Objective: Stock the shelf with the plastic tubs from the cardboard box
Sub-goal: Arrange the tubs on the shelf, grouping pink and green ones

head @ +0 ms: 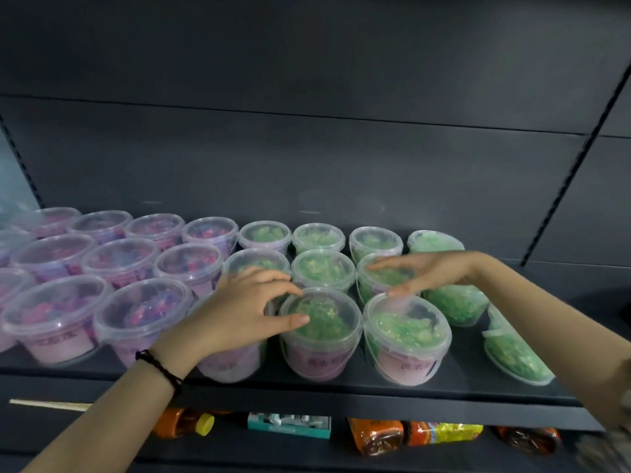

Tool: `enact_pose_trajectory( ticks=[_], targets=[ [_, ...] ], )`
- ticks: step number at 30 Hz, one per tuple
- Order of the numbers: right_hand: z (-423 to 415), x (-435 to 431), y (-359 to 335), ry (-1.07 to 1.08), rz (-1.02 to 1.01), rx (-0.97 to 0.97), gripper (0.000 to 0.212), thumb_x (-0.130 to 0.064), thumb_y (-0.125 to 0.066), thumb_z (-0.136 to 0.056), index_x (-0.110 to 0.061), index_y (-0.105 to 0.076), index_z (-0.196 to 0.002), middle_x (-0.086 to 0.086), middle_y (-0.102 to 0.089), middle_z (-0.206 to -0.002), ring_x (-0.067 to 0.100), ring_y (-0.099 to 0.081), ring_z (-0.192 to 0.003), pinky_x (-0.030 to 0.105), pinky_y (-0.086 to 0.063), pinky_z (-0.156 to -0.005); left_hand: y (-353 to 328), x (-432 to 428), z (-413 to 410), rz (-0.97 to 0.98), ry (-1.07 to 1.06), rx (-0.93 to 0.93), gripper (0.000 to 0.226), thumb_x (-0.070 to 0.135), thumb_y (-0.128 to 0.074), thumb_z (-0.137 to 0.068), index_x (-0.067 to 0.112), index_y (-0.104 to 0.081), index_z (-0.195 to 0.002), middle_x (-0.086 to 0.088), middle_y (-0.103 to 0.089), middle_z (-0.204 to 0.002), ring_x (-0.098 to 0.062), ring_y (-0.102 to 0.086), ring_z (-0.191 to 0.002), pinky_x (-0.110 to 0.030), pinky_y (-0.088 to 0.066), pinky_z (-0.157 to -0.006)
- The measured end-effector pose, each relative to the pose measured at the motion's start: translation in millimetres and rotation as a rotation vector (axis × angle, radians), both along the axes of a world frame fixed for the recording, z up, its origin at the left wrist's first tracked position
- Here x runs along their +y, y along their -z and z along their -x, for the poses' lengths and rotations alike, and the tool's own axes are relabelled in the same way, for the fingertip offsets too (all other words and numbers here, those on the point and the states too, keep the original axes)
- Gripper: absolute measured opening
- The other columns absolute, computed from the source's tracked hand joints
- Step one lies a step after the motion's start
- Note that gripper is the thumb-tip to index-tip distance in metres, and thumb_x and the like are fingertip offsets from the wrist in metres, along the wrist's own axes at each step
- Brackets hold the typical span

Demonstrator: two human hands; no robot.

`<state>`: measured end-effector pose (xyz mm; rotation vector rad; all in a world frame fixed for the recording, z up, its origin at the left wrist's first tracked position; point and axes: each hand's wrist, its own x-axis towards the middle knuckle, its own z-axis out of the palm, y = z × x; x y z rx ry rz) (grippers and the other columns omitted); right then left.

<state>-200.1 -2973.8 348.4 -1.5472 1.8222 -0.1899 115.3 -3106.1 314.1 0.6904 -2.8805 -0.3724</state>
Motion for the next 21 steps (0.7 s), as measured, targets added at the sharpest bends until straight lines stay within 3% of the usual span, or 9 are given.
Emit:
enact_pose_trajectory(
  ticks=[3,5,7,11,15,21],
  targets=[
    [-12,-26,0,0.231,0.279,-0.004,0.058,-0.066,-0.067,-0.072,-0.046,-0.055,-0.125,-0.025,-0.046,-0.132,0.002,-0.043,-0.124,0.021,-0.035,-0.100,-3,-28,-2,0.070,-0.052,-0.031,0.083,0.091,-0.026,-0.068,0.047,-0.038,-0.138,0.019,-0.027,-0.151,-0.004,-0.016,-0.140,-0.040,-0.012,-0.113],
    [-24,-51,4,0.291,0.412,0.056,0.047,-0.058,-0.068,-0.078,-0.036,-0.061,-0.119,-0.022,-0.051,-0.125,0.002,-0.048,-0.117,0.019,-0.035,-0.095,-4,-47,-1,0.057,-0.079,-0.129,0.088,0.088,-0.029,-0.070,0.043,-0.026,-0.146,0.015,-0.015,-0.157,-0.007,-0.008,-0.144,-0.041,-0.010,-0.115],
    [-37,-73,8,0.228,0.386,0.067,0.049,-0.056,-0.065,-0.082,-0.033,-0.058,-0.125,-0.017,-0.051,-0.130,0.005,-0.048,-0.121,0.021,-0.036,-0.099,-3,-62,1,0.009,-0.079,-0.213,0.096,0.091,-0.028,-0.066,0.043,-0.017,-0.148,0.015,-0.006,-0.159,-0.010,-0.003,-0.145,-0.044,-0.009,-0.116],
    [-52,-113,14,0.125,0.309,0.182,0.056,-0.052,-0.062,-0.086,-0.033,-0.048,-0.137,-0.008,-0.040,-0.146,0.013,-0.043,-0.130,0.028,-0.034,-0.108,2,-74,4,0.002,-0.031,-0.262,0.100,0.096,-0.025,-0.063,0.042,-0.020,-0.148,0.014,-0.009,-0.159,-0.010,-0.006,-0.145,-0.046,-0.013,-0.115],
    [-45,-138,19,0.175,0.299,0.321,0.055,-0.045,-0.058,-0.092,-0.028,-0.044,-0.142,0.002,-0.035,-0.152,0.019,-0.032,-0.140,0.033,-0.025,-0.115,5,-77,6,0.053,0.015,-0.268,0.103,0.097,-0.020,-0.059,0.042,-0.022,-0.146,0.010,-0.017,-0.156,-0.014,-0.012,-0.142,-0.041,-0.017,-0.111],
    [-29,-165,16,0.292,0.157,0.359,0.075,-0.059,-0.065,-0.081,-0.031,-0.040,-0.145,0.001,-0.031,-0.155,0.021,-0.029,-0.142,0.033,-0.025,-0.112,5,-84,10,0.140,0.067,-0.261,0.110,0.100,-0.010,-0.052,0.037,-0.029,-0.141,0.007,-0.026,-0.149,-0.015,-0.020,-0.135,-0.042,-0.023,-0.108]
  ],
)
